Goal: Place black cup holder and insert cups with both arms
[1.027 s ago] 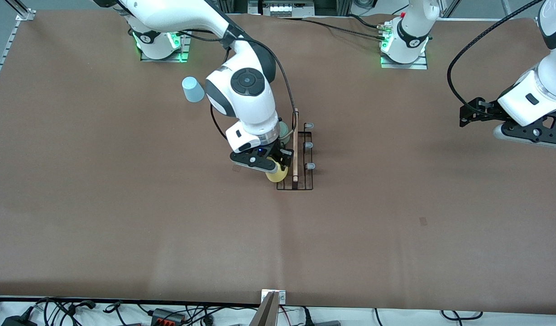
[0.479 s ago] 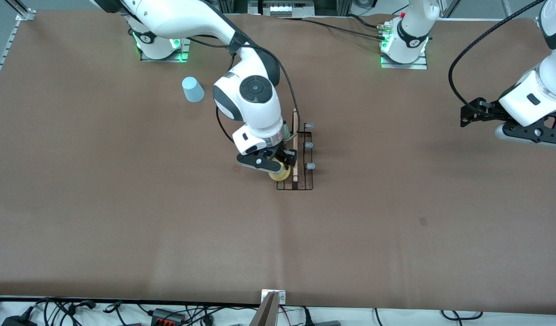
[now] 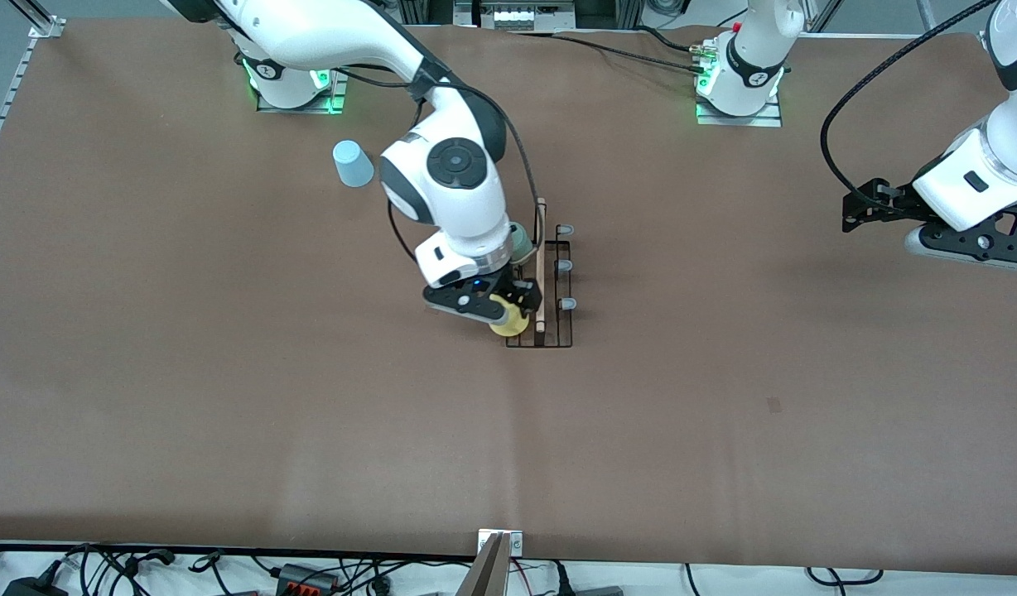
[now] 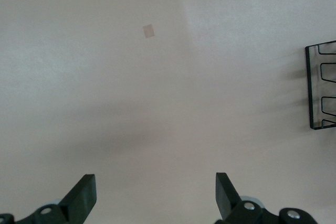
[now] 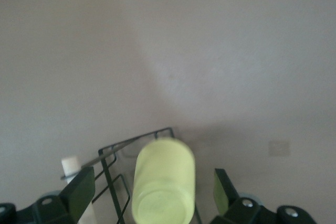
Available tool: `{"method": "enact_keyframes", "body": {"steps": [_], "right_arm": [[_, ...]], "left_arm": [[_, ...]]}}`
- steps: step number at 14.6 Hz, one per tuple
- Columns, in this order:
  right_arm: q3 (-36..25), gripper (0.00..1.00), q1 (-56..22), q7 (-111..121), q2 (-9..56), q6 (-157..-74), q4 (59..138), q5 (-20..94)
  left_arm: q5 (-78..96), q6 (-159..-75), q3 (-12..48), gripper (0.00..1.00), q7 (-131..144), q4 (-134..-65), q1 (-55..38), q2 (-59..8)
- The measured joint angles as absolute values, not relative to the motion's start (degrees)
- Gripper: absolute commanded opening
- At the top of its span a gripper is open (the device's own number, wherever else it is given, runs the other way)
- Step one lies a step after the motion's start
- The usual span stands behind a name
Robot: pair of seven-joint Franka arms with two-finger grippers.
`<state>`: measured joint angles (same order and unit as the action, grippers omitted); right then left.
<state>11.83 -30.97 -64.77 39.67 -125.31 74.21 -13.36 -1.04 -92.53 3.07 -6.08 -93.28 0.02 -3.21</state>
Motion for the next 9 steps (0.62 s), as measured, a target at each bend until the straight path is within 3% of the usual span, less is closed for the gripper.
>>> {"method": "enact_keyframes", "body": {"steps": [4,9], "right_arm": [[11.7,1.0,-23.7,-55.8,32.2,-117.0,76.6,-10.9],[12.8,1.0,-6.9,-40.0,17.0,-111.0,89.8,-9.5]], "left_arm": [[-1.0,-92.5,3.1,1.0,-6.1,-93.3,0.0,-3.2],[-1.0,-92.5,3.0,1.0,-6.1,-93.3,0.0,-3.2]]}}
